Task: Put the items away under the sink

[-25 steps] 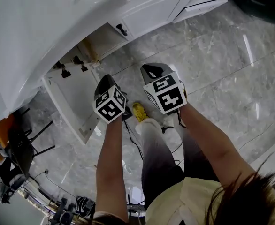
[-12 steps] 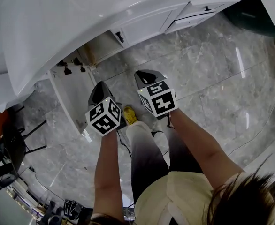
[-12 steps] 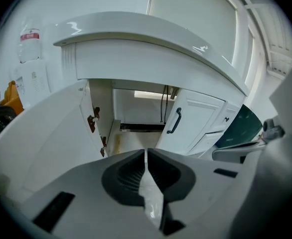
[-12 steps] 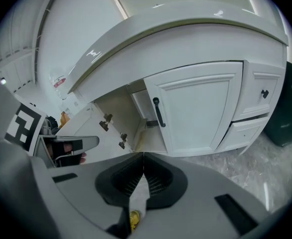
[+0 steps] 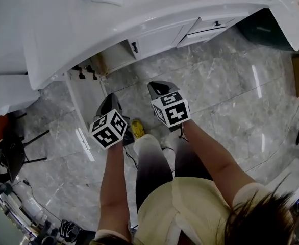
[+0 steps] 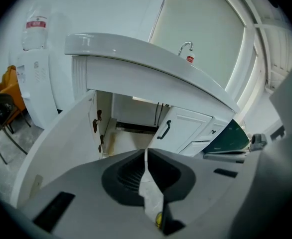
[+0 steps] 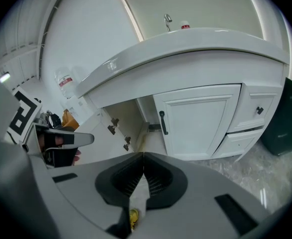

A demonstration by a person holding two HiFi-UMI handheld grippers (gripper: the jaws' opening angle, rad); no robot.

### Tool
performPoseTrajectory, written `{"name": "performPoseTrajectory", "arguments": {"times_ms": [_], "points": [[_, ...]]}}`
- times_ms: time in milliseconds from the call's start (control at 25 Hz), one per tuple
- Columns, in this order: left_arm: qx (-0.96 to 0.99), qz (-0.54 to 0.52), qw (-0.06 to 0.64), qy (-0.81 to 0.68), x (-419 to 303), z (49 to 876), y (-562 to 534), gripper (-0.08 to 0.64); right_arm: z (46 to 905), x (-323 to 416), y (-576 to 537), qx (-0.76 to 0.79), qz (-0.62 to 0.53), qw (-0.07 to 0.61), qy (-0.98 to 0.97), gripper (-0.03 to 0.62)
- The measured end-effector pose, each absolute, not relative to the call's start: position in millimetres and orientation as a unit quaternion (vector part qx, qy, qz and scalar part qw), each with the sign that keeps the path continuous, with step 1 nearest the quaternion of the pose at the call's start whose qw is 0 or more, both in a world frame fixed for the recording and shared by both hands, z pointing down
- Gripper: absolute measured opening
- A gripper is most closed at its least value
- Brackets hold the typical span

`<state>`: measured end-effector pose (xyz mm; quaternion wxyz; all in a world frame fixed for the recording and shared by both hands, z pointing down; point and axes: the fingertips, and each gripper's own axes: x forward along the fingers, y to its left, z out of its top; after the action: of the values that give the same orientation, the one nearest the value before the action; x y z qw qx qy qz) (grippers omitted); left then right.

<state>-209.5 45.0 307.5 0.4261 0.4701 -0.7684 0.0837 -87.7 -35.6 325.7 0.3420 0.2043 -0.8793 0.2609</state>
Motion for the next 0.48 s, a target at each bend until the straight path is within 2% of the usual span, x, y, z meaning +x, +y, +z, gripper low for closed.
{"name": "performPoseTrajectory", "arguments": {"times_ms": [480], "points": [[0.491,0.092,0.425,-0.755,-202,253,69,0.052,265,-96,-16,0.185,0.249,0.330,-0.892,0.025]]}}
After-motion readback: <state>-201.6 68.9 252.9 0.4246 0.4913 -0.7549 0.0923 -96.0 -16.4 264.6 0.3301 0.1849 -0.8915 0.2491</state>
